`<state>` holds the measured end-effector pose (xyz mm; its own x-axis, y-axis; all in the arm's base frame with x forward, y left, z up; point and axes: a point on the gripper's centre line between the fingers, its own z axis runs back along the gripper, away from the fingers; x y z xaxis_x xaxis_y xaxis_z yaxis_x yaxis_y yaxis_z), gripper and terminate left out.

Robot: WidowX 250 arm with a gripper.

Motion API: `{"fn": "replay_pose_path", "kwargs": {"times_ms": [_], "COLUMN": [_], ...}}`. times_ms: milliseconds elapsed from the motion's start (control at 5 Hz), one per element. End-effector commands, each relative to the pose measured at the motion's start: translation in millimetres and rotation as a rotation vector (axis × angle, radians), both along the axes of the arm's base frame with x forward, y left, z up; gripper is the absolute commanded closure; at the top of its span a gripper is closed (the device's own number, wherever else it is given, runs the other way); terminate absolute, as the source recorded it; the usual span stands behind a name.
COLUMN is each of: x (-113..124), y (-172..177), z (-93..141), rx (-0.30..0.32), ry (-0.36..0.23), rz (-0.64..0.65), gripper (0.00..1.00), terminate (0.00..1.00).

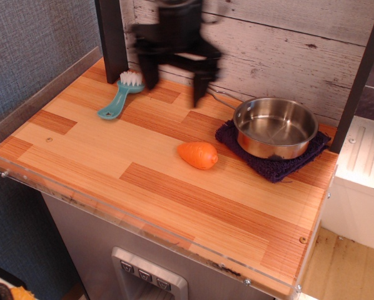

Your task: Place silver pot on top of black cloth.

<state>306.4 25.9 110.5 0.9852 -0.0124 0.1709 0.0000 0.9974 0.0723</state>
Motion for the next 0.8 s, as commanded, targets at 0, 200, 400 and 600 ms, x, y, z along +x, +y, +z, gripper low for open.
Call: {"fn": "replay_pose_path", "kwargs": {"times_ms": [0,200,400,600], "x": [-15.9,-18.6,-18.6,-18.6], "y": [7.4,10.1,10.1,10.1], "z": [8.6,5.4,5.4,5.4], "rx": [0.005,-0.043,-0.043,-0.043], "ry": [-0.033,-0.045,-0.045,-0.045], "rz": [-0.036,-0.069,-0.069,-0.069], "gripper": [0.00,0.00,0.00,0.00], "terminate": [0.00,0.00,0.00,1.00]}}
